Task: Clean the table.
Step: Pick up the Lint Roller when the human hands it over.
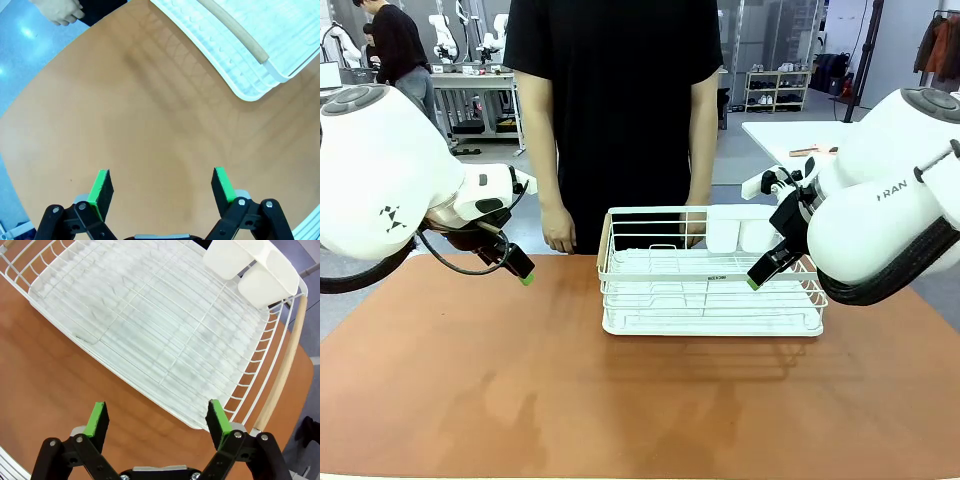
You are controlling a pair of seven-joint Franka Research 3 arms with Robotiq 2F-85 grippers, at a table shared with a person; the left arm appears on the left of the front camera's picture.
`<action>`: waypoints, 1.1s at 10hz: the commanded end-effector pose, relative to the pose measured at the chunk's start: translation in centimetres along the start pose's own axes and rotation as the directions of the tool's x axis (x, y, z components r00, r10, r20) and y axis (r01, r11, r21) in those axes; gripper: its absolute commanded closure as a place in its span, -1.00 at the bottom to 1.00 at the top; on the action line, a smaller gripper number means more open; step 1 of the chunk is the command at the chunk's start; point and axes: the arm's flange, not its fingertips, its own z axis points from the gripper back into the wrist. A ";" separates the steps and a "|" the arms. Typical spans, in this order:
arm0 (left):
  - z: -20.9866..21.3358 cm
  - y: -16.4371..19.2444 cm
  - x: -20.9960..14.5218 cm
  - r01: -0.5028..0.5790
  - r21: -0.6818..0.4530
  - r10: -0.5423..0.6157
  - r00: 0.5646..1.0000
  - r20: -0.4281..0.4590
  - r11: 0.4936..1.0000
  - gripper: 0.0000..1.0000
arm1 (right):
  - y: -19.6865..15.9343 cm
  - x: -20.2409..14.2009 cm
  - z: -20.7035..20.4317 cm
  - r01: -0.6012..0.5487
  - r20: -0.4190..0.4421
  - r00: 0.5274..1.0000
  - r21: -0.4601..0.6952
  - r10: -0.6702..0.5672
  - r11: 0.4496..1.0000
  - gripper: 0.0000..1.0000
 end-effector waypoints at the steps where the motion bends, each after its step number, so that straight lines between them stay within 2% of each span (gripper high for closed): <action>1: 0.0 0.0 0.0 0.000 0.000 0.000 1.000 0.000 1.000 -1.00 | 0.0 0.0 0.0 0.000 0.000 1.000 0.000 0.000 1.000 -1.00; 2: 2.6 1.2 1.1 -0.051 -0.067 0.051 0.999 -0.002 0.996 -1.00 | -1.7 1.2 2.7 0.067 0.011 0.998 0.132 -0.070 0.989 -1.00; 3: 6.0 3.6 1.7 -0.149 -0.229 0.133 0.988 -0.082 0.962 -1.00 | -4.5 2.1 5.8 0.170 -0.009 0.985 0.214 -0.172 0.962 -1.00; 4: 9.1 6.2 1.4 -0.244 -0.435 0.197 0.969 -0.152 0.866 -1.00 | -6.8 2.1 8.1 0.231 -0.016 0.971 0.319 -0.239 0.919 -1.00; 5: 11.9 8.5 0.3 -0.272 -0.609 0.252 0.960 -0.121 0.745 -1.00 | -9.2 1.6 10.2 0.286 -0.034 0.952 0.456 -0.304 0.843 -1.00; 6: 14.1 10.9 -1.4 -0.330 -0.698 0.312 0.937 -0.159 0.636 -1.00 | -11.4 0.6 11.7 0.347 -0.074 0.925 0.565 -0.373 0.749 -1.00; 7: 16.4 13.9 -3.9 -0.377 -0.792 0.404 0.897 -0.181 0.481 -1.00 | -14.1 -1.4 13.2 0.416 -0.107 0.888 0.603 -0.448 0.681 -1.00; 8: 17.8 16.8 -6.9 -0.428 -0.819 0.517 0.833 -0.195 0.381 -1.00 | -16.9 -4.0 14.3 0.485 -0.147 0.834 0.655 -0.533 0.579 -1.00; 9: 19.0 19.6 -10.7 -0.458 -0.821 0.597 0.780 -0.187 0.341 -1.00 | -19.6 -7.6 15.3 0.538 -0.161 0.776 0.673 -0.610 0.507 -1.00; 11: 20.7 25.0 -19.0 -0.537 -0.816 0.756 0.620 -0.210 0.213 -1.00 | -24.4 -15.8 16.2 0.600 -0.175 0.647 0.718 -0.743 0.353 -1.00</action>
